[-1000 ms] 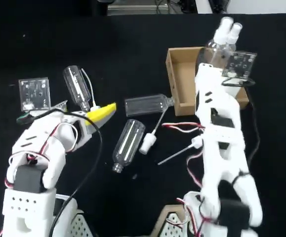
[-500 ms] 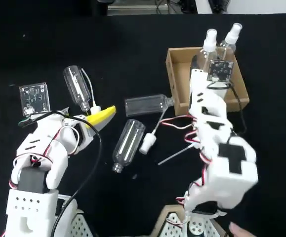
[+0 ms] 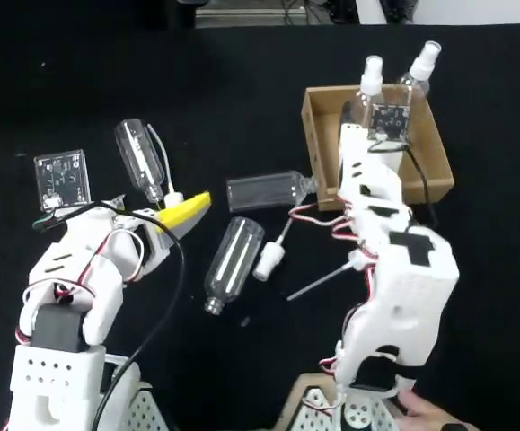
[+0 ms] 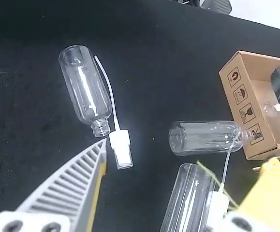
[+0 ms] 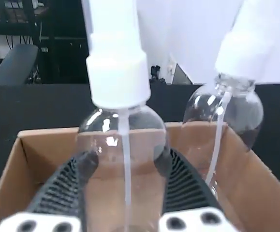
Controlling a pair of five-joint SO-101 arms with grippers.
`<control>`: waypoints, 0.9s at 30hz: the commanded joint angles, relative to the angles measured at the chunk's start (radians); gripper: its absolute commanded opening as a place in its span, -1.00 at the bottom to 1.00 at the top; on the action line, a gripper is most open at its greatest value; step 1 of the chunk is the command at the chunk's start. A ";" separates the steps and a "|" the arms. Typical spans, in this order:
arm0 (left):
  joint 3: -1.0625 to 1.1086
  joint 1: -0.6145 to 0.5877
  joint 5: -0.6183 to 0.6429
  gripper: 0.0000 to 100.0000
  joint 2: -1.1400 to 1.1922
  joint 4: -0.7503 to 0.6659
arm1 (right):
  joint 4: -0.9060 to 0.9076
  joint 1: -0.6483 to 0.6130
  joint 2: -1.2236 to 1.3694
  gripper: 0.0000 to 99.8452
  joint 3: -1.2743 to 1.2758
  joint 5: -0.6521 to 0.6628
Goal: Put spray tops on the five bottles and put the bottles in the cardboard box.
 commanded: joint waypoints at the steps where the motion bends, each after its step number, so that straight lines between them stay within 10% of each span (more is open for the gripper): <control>1: -0.012 -0.005 0.008 -0.10 -0.015 -0.015 | -0.026 -0.025 -0.002 -0.97 -0.065 0.006; 27: -0.012 -0.005 0.008 -0.10 -0.017 -0.020 | -0.026 -0.057 -0.008 -0.63 -0.033 0.014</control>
